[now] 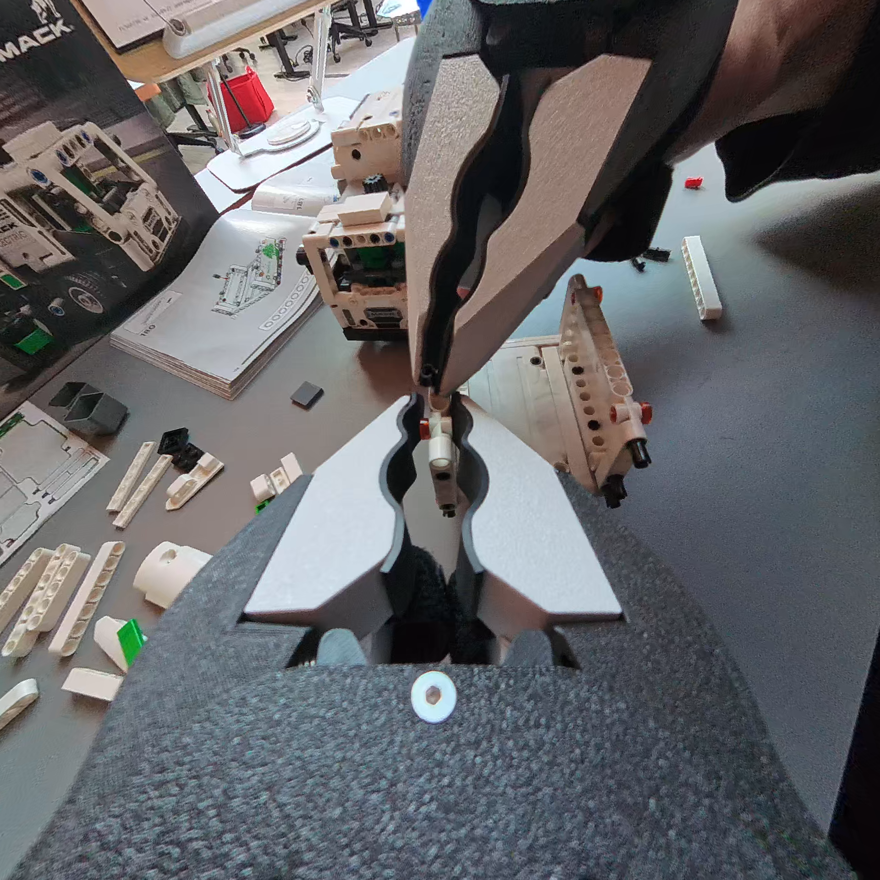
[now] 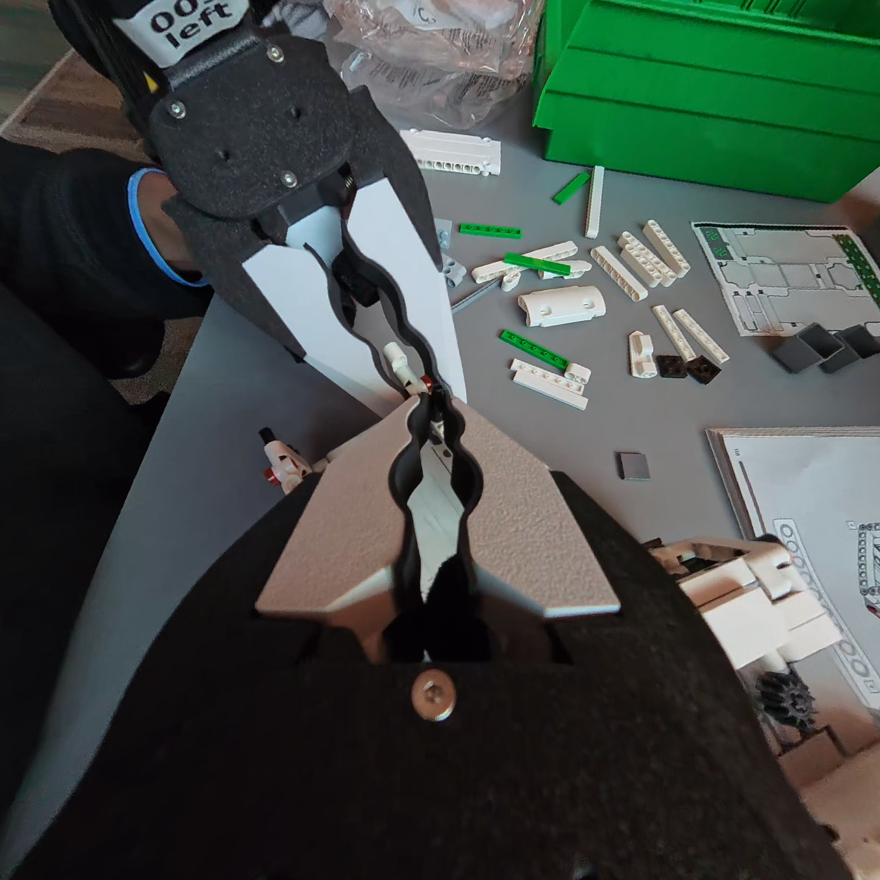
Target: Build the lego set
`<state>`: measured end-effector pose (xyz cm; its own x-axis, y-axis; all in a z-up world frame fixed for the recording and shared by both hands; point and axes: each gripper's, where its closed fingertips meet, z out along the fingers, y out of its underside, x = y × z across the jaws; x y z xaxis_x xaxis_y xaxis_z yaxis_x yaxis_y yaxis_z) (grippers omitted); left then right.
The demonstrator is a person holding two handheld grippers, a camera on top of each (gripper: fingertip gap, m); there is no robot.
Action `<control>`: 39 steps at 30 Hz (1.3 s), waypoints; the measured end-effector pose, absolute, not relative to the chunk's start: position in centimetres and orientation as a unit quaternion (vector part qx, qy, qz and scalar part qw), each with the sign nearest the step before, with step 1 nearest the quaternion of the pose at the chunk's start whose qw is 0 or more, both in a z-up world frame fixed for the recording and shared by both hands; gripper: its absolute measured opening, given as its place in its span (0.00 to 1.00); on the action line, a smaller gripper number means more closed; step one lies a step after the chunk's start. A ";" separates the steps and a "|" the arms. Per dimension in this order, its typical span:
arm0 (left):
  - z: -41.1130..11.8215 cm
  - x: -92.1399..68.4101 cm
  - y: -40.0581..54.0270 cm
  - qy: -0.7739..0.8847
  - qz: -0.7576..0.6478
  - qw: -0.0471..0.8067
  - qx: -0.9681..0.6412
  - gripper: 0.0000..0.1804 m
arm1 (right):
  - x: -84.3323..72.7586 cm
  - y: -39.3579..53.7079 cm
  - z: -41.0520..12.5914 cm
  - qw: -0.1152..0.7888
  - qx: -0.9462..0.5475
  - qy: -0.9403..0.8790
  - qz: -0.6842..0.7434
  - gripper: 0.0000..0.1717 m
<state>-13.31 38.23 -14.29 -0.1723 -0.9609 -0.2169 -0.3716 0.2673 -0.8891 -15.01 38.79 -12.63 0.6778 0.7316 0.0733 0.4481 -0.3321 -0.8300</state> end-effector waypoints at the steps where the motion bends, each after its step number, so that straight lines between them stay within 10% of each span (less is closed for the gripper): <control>1: -14.2 -13.3 38.2 0.678 -0.356 0.417 -0.490 0.06 | -15.0 38.7 -12.5 0.452 -0.798 -0.362 0.167 0.02; 39: -14.4 -13.3 38.4 0.678 -0.350 0.413 -0.497 0.06 | -14.5 38.8 -12.7 0.457 -0.803 -0.352 0.150 0.02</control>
<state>-13.30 38.42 -14.43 -0.1648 -0.9632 -0.2121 -0.3839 0.2608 -0.8858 -14.55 38.77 -12.75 0.7070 0.7026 0.0806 0.4282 -0.3345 -0.8395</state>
